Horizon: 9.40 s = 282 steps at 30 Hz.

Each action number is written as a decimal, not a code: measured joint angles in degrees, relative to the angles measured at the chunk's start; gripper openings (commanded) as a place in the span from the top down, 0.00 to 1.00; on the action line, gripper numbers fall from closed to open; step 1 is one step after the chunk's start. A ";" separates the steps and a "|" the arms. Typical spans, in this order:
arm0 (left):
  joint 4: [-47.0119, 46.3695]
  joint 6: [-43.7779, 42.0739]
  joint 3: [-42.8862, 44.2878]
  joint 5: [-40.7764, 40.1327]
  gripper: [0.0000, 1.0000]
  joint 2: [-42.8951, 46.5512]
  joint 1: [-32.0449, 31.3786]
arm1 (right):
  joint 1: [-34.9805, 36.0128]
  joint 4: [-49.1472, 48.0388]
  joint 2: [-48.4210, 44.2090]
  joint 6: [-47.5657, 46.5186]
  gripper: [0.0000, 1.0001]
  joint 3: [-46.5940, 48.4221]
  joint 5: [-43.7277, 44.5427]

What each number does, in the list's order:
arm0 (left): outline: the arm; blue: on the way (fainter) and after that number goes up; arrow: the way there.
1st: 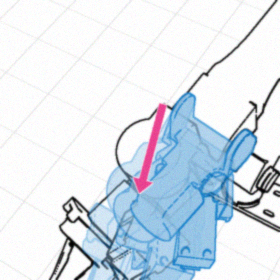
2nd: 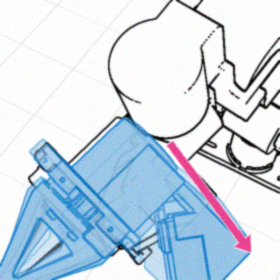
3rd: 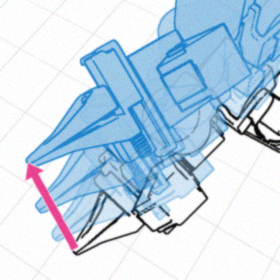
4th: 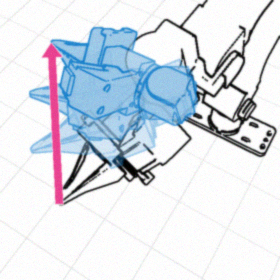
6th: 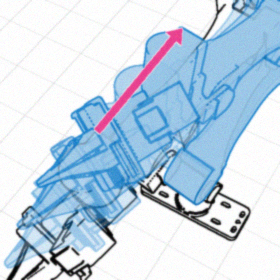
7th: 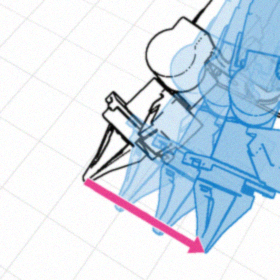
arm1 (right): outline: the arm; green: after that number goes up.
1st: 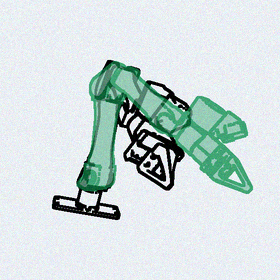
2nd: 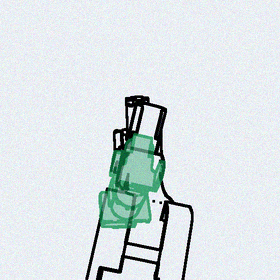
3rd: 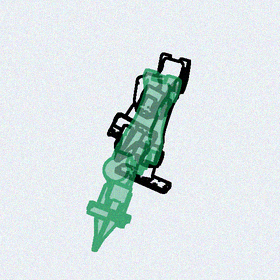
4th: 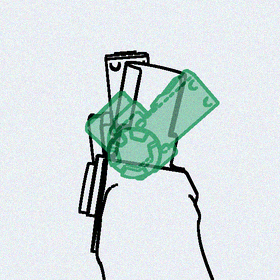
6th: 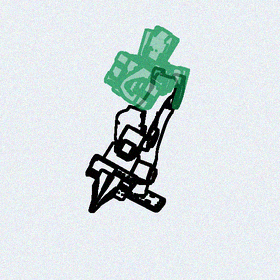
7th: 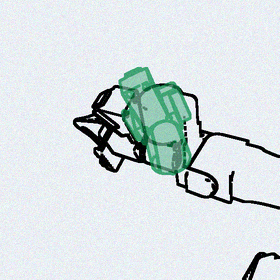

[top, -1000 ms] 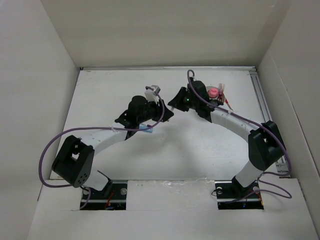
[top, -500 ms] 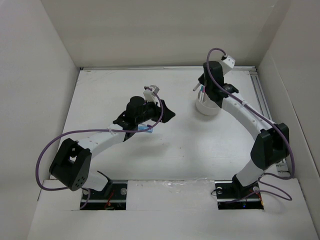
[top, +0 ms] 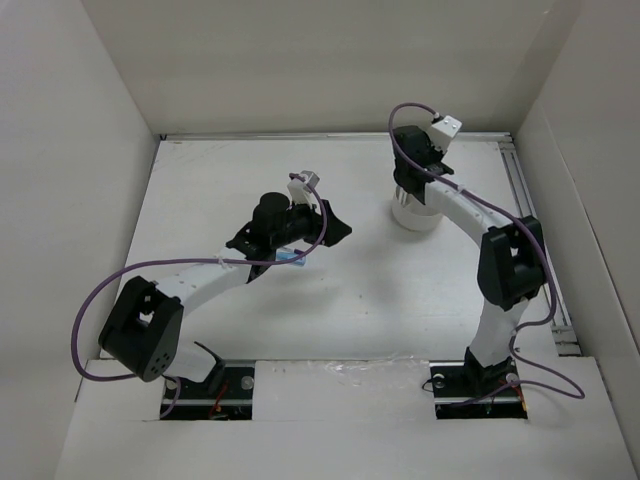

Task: Sort the stationery into containers
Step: Place the pen in the storage box, then pick up the pen from the center of the board, then place the pen in the storage box.

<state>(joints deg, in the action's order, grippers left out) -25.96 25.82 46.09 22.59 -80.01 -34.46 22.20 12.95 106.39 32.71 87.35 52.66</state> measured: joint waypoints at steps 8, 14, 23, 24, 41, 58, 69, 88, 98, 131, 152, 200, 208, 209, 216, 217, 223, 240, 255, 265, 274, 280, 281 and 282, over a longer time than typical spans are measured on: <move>0.00 0.02 0.00 0.17 0.42 -0.24 0.00 | 1.73 -0.28 1.01 -2.08 0.97 0.20 3.50; 0.04 0.02 0.00 0.11 0.42 -0.48 0.00 | 3.52 -0.68 3.89 -3.17 0.91 0.48 5.62; 0.07 0.00 0.00 -0.15 0.42 -0.48 0.00 | 4.33 -0.96 5.11 -3.63 0.62 0.48 7.56; 0.07 0.00 0.00 -0.15 0.42 -0.48 0.00 | 4.44 -0.98 5.11 -3.58 0.58 0.48 7.89; 0.04 0.02 0.00 -0.26 0.42 -0.48 0.00 | 3.85 0.83 -12.13 5.05 0.31 -6.49 -4.55; -1.01 1.05 -1.60 1.38 0.42 1.42 0.00 | -24.85 -0.50 -15.15 20.52 0.27 -29.88 -29.75; -1.68 1.51 -1.60 1.42 0.42 1.75 0.00 | -25.64 2.51 -4.17 16.50 0.19 -21.75 -34.88; -1.68 1.68 -1.60 1.38 0.42 1.75 0.00 | -27.08 5.53 0.63 15.10 0.49 -16.90 -38.64; -1.68 1.68 -1.60 1.38 0.43 1.75 0.00 | -29.35 6.64 0.07 15.93 0.52 -18.03 -36.92; -1.66 1.66 -2.36 1.14 0.43 1.88 0.00 | -27.71 8.87 -2.10 13.38 0.67 -21.68 -48.02; -1.64 1.66 -2.36 0.90 0.43 2.67 0.00 | -24.61 10.25 -1.44 14.01 0.67 -19.89 -39.45; -1.14 1.57 -2.36 -0.20 0.43 4.50 0.00 | -23.21 11.78 0.55 13.64 0.88 -18.27 -41.13; -1.18 1.57 -2.51 -0.09 0.43 4.79 0.00 | -22.08 10.43 -3.10 14.36 0.95 -23.23 -41.09; -1.20 1.57 -2.56 -0.04 0.43 4.79 0.00 | -21.68 10.34 -4.17 14.69 0.96 -24.52 -41.05; -1.27 1.62 -2.58 1.01 0.43 4.79 0.00 | -17.11 11.19 -13.55 17.09 0.98 -32.00 -39.26; -1.27 1.62 -2.58 1.29 0.43 4.79 0.00 | -16.48 11.74 -15.54 17.40 0.98 -32.13 -38.62; -1.27 1.66 -2.58 3.06 0.43 4.79 0.00 | -15.06 13.73 -29.35 18.78 0.98 -31.26 -33.92; -12.24 12.28 -3.67 15.47 0.43 4.57 2.78 | 2.05 0.42 -46.36 8.52 0.97 -32.61 -54.27; -20.48 20.15 -4.76 16.68 0.51 -2.14 3.06 | 11.54 -6.16 -39.15 3.93 0.97 -35.30 -65.61; -19.80 18.88 -4.76 14.14 0.60 -3.13 3.06 | 13.90 -7.23 -36.15 3.19 0.97 -35.87 -67.28; -17.68 17.84 -4.74 10.21 0.86 -3.13 3.06 | 14.97 -7.50 -35.76 2.97 0.97 -35.91 -68.26; -17.44 17.97 -4.22 10.23 0.94 -3.28 2.43 | 15.02 -8.46 -34.82 2.80 0.69 -36.74 -68.11; -17.31 17.64 -4.22 9.94 0.94 -3.28 2.43 | 14.99 -8.50 -34.77 2.93 0.64 -36.74 -68.00; -16.98 17.35 -4.20 9.53 0.95 -3.28 2.49 | 14.99 -8.50 -34.80 3.10 0.60 -36.76 -67.82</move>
<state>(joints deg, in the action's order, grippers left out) -42.94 43.18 41.89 32.12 -83.29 -31.97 37.19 4.45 71.59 35.81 50.59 -15.16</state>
